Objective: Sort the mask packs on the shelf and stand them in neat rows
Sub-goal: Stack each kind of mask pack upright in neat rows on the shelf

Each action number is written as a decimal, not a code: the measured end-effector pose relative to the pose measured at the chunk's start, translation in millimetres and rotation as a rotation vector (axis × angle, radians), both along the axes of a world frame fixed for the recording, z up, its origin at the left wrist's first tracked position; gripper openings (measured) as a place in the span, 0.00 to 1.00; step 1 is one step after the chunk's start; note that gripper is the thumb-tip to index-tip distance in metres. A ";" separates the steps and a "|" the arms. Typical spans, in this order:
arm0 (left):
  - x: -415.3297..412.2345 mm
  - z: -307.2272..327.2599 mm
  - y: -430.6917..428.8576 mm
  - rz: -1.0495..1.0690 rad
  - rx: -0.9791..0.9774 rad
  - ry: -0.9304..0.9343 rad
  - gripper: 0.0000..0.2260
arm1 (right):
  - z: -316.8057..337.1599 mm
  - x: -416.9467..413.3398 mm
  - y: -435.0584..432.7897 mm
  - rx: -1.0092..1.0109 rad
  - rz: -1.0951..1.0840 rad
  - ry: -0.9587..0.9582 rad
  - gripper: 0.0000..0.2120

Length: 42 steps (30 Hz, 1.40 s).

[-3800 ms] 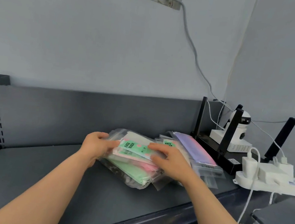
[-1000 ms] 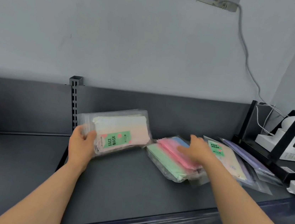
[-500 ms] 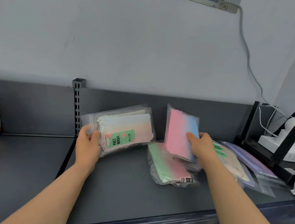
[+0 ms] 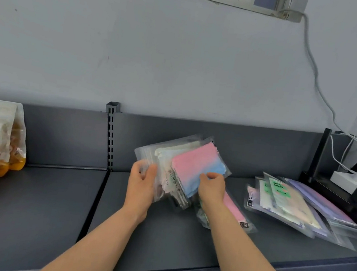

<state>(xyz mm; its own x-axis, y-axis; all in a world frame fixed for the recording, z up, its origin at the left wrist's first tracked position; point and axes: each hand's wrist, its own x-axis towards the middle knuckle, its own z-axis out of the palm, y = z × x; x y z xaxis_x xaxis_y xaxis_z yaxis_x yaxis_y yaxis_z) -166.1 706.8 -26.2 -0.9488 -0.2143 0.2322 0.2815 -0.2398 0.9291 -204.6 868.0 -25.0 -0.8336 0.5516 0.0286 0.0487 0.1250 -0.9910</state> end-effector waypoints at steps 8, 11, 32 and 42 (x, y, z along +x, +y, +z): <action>-8.4 -1.6 -14.4 0.122 -0.085 -0.037 0.11 | 10.7 11.2 3.3 0.209 0.226 -0.085 0.06; -13.7 0.5 -26.5 0.249 -0.128 -0.035 0.08 | 23.8 20.2 32.4 0.576 0.215 -0.149 0.07; -24.6 -12.7 -48.1 0.458 -0.233 -0.031 0.07 | 53.4 41.9 92.2 0.365 0.054 -0.006 0.21; -29.7 -3.4 -36.9 0.240 -0.230 0.001 0.15 | 80.1 30.7 70.6 0.847 0.570 -0.024 0.25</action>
<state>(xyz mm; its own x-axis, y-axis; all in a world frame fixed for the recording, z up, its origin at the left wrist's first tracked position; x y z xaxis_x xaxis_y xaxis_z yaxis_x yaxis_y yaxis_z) -195.7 670.0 -29.6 -0.8773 -0.3736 0.3011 0.3052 0.0496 0.9510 -173.9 938.6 55.0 -0.9712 -0.1214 0.2050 -0.2188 0.7950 -0.5657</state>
